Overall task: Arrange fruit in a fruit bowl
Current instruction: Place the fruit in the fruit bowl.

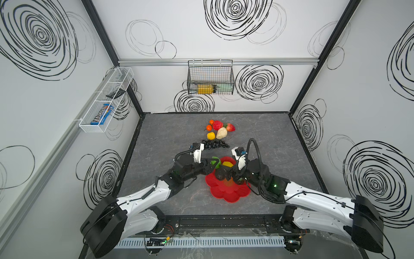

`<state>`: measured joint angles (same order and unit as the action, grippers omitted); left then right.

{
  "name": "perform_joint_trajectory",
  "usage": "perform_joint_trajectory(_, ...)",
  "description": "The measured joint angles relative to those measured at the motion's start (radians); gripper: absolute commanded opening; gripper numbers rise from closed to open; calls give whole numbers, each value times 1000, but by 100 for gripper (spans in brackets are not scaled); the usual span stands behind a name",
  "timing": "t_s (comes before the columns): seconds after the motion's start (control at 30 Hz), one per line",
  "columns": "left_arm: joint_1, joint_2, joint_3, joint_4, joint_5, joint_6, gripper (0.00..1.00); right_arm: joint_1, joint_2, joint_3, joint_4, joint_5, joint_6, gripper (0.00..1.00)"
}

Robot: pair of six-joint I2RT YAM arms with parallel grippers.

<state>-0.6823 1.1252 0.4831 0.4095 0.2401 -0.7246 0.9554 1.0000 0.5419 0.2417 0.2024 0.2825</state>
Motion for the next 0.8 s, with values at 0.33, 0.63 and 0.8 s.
perform_joint_trajectory(0.33, -231, -3, 25, -195, -263, 137, 45, -160, -156, -121, -10, 6, 33, 96)
perform_joint_trajectory(0.63, -367, 80, 42, -254, -430, 164, 46, -188, -149, -130, -9, -25, 55, 96)
perform_joint_trajectory(0.8, -369, 107, 38, -238, -465, 169, 46, -193, -145, -142, 3, -40, 57, 96)
